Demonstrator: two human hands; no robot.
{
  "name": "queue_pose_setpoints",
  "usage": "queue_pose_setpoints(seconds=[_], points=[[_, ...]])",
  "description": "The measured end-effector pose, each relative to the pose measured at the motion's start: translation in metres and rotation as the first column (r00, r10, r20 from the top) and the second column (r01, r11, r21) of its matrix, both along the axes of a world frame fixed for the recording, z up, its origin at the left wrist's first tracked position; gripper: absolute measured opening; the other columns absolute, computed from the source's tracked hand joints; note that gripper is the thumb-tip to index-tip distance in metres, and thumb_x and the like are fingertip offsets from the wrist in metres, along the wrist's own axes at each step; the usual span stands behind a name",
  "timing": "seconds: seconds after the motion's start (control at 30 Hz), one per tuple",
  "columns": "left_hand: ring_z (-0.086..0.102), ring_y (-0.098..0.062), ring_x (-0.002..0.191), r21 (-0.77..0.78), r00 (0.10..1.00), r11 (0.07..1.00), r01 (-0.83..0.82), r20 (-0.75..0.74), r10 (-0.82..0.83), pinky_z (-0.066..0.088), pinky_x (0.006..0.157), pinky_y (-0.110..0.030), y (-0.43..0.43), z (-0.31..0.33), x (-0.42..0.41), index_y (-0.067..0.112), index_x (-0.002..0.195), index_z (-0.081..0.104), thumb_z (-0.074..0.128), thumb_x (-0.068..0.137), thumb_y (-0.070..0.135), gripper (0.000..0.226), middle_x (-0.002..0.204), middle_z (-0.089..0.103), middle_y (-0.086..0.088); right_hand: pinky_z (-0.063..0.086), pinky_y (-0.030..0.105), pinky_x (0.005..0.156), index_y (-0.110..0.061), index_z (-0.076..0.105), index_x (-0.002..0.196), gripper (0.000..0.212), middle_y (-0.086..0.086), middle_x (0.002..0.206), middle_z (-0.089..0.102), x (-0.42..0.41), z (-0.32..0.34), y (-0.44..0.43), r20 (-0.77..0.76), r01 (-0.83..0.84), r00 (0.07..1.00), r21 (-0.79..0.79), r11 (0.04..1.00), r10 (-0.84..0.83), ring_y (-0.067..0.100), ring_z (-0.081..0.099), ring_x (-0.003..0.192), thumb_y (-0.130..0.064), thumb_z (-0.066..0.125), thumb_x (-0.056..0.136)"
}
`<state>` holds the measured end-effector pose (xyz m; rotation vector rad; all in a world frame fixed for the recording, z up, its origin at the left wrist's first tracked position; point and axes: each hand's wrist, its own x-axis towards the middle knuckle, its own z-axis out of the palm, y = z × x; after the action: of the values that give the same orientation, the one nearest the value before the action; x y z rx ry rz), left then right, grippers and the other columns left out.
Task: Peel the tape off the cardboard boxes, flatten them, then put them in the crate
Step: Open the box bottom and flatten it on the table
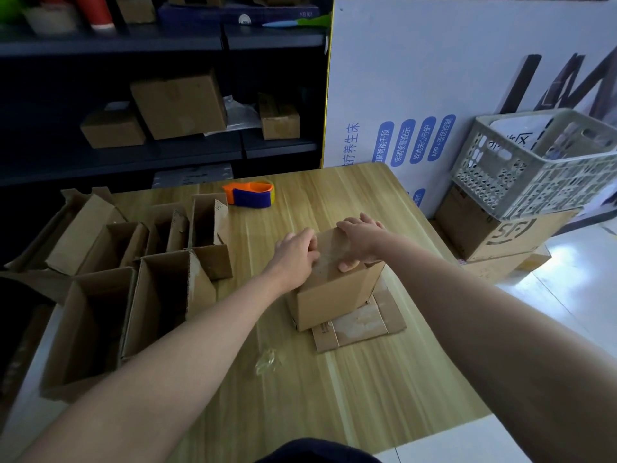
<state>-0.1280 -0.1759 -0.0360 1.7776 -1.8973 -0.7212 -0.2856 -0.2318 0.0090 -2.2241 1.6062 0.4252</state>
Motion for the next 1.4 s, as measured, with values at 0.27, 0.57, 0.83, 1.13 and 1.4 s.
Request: queue_pose_setpoints(seconds=[0.27, 0.57, 0.83, 1.13, 1.4], points=[[0.051, -0.015, 0.094, 0.079, 0.985, 0.994, 0.072, -0.163, -0.058, 0.038, 0.08, -0.026, 0.002, 0.015, 0.009, 0.023, 0.074, 0.06, 0.055, 0.093, 0.024, 0.02, 0.089, 0.052, 0.006, 0.001, 0.051, 0.116, -0.019, 0.013, 0.15, 0.101, -0.005, 0.157, 0.012, -0.005, 0.001, 0.006, 0.026, 0.001, 1.0, -0.004, 1.0, 0.0, 0.028, -0.01, 0.145, -0.039, 0.076, 0.074], [0.049, -0.02, 0.067, 0.297, 0.406, 0.925, -0.239, -0.834, 0.373, 0.042, 0.074, -0.036, 0.025, 0.022, 0.04, 0.019, 0.06, 0.04, 0.065, 0.085, 0.019, 0.035, 0.065, 0.048, -0.001, 0.004, 0.054, 0.115, -0.018, 0.014, 0.15, 0.096, -0.002, 0.156, 0.013, 0.004, 0.004, 0.006, -0.067, -0.025, 0.997, -0.02, 0.999, 0.024, 0.031, -0.007, 0.144, -0.041, 0.072, 0.078], [0.07, -0.029, 0.089, 0.536, 0.141, 0.818, -0.208, -0.811, 0.567, 0.059, 0.064, -0.036, 0.04, 0.016, 0.05, 0.005, 0.105, 0.048, 0.045, 0.09, -0.01, 0.022, 0.114, 0.061, -0.027, 0.0, 0.057, 0.113, -0.03, -0.006, 0.15, 0.107, -0.005, 0.158, -0.008, 0.018, 0.009, 0.012, -0.003, -0.126, 0.992, 0.09, 0.988, 0.126, 0.032, -0.017, 0.142, -0.032, 0.073, 0.078], [0.07, -0.027, 0.079, 0.523, -0.011, 0.812, -0.26, -0.842, 0.539, 0.059, 0.069, -0.036, 0.025, 0.042, 0.021, 0.018, 0.13, 0.031, 0.036, 0.095, -0.009, 0.044, 0.1, 0.061, -0.023, 0.008, 0.066, 0.109, -0.044, -0.014, 0.144, 0.133, -0.008, 0.156, -0.007, 0.035, 0.008, 0.022, 0.203, -0.175, 0.965, 0.026, 0.984, 0.166, 0.03, -0.012, 0.143, -0.056, 0.082, 0.053], [0.057, -0.017, 0.059, 0.592, -0.098, 0.707, -0.388, -0.789, 0.607, 0.052, 0.061, -0.026, 0.0, 0.046, 0.004, 0.002, 0.117, 0.045, 0.033, 0.098, 0.003, 0.022, 0.076, 0.061, -0.014, 0.044, 0.046, 0.097, -0.032, 0.027, 0.132, 0.098, -0.005, 0.133, 0.026, -0.006, 0.007, 0.017, 0.433, -0.07, 0.891, -0.17, 0.983, 0.138, 0.021, 0.031, 0.117, -0.045, 0.084, 0.053]])
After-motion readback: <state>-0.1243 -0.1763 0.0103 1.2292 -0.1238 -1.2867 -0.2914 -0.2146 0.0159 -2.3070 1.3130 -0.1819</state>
